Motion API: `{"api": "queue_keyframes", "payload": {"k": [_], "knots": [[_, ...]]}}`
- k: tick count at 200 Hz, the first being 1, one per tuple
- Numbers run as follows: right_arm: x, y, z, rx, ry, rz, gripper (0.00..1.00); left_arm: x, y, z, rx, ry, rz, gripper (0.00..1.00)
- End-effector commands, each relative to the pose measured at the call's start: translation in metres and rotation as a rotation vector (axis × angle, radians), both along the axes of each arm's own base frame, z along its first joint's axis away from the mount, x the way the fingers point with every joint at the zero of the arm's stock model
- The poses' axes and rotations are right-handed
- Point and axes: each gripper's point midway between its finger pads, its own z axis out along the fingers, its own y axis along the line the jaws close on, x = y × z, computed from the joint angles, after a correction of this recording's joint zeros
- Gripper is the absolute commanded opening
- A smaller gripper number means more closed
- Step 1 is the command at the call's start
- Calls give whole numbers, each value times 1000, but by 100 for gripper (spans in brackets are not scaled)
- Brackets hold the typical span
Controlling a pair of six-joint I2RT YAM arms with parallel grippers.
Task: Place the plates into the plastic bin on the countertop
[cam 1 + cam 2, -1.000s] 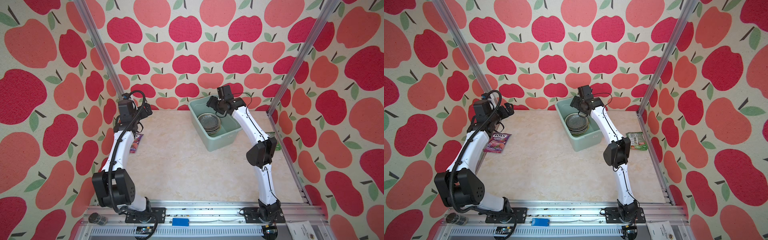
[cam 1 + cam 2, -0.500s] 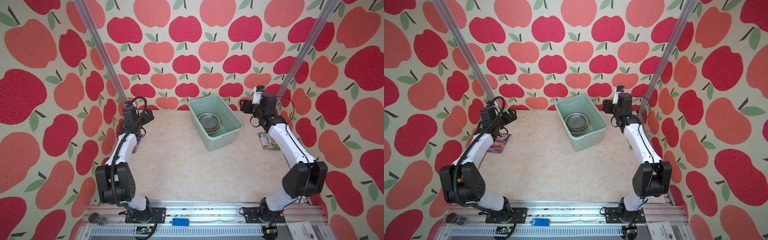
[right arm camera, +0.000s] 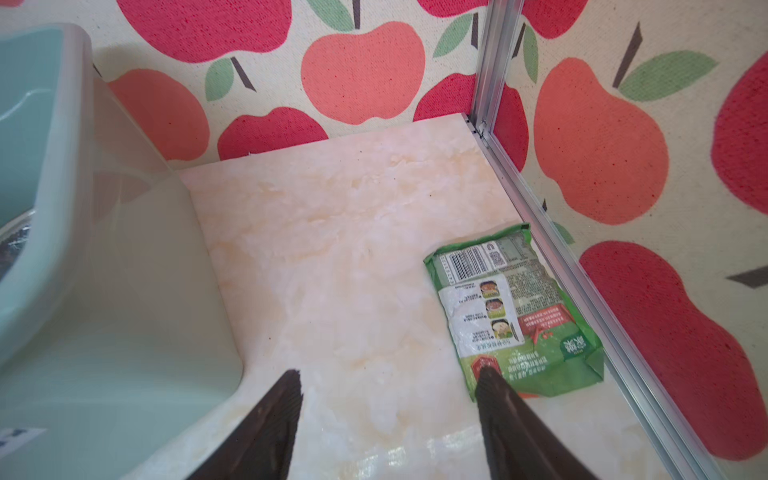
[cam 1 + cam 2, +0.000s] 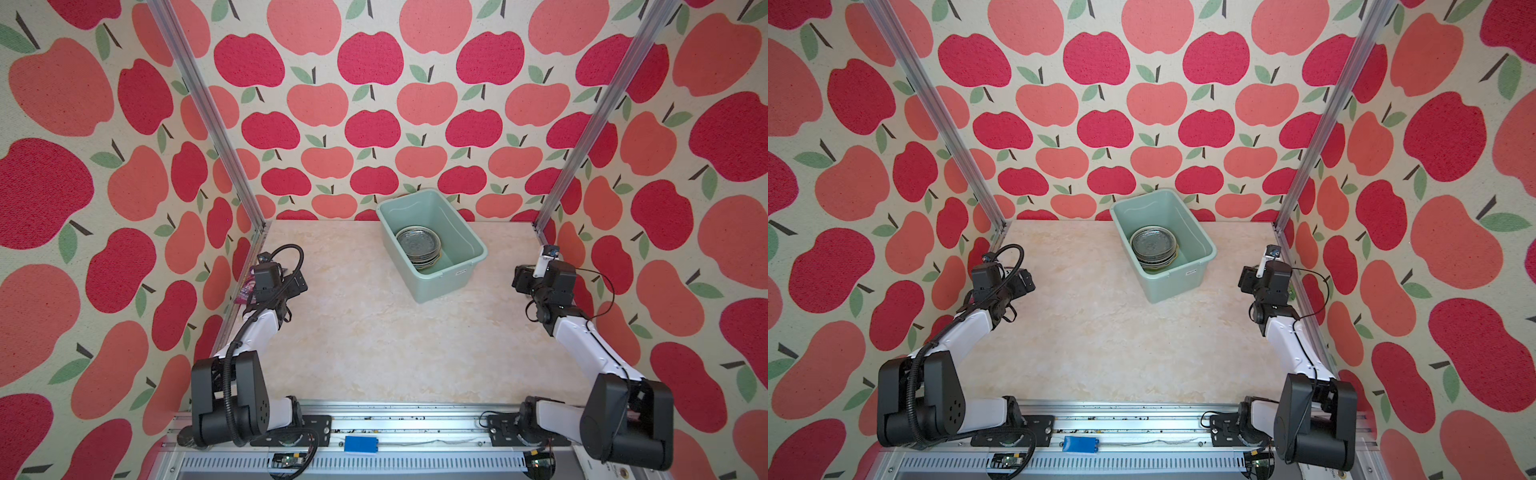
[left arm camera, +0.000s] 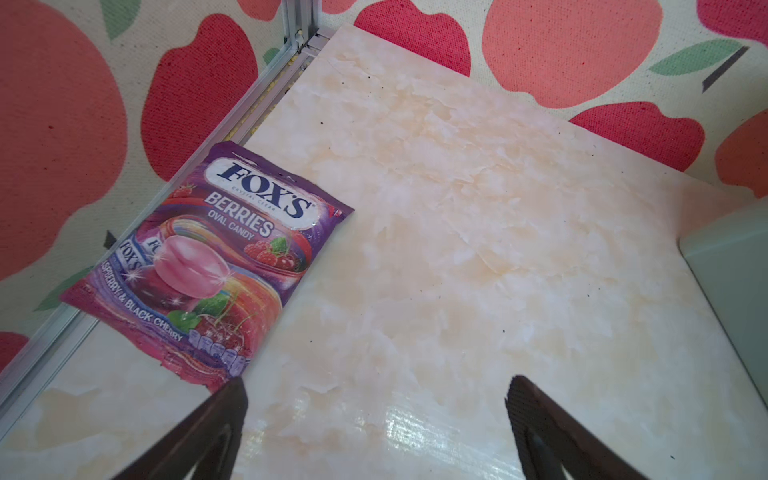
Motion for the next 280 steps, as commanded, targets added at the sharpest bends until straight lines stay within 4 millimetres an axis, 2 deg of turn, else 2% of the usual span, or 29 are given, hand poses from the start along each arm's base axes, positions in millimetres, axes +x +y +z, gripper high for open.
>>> {"api": "queue_keyframes", "payload": {"k": [1,22,28,39,60,80,102,108,130,148,149,155,167,174,183,198,280], "knots": [[-7,-4,-8,-51,-42,-6,70,-1,11,7,64,-47,20,99],[-13,-3,-31,-51,-57,-7,74,-3,15,-5,71,-72,44,99],[-14,-4,-35,-57,-65,-14,79,-3,17,-8,74,-78,51,99],[-14,-5,-43,-61,-66,-22,80,0,22,-15,81,-86,65,99],[-6,-2,-51,-76,-81,-13,85,10,26,-24,100,-118,61,99],[5,8,-55,-147,-112,42,89,12,23,-45,78,-87,36,99],[15,11,-61,-116,-74,54,93,12,17,-45,81,-94,12,99],[16,17,-63,-107,-82,86,93,14,14,-37,96,-145,-9,99],[20,44,-72,-140,-123,217,95,8,-5,-34,160,-205,-75,99],[18,46,-77,-151,-129,224,97,8,-25,-46,210,-232,-147,99],[18,46,-77,-151,-131,224,98,6,-25,-50,212,-218,-153,99],[17,47,-76,-149,-143,226,99,11,-23,-45,235,-265,-142,99],[16,46,-77,-147,-152,220,99,7,-19,-51,192,-189,-118,99],[16,45,-78,-146,-149,219,99,7,-18,-49,201,-211,-116,99],[16,45,-77,-146,-152,219,99,9,-18,-46,223,-251,-116,99],[16,46,-77,-146,-151,220,99,8,-18,-50,203,-209,-114,99],[15,45,-77,-151,-152,217,99,8,-18,-47,255,-231,-91,99]]}}
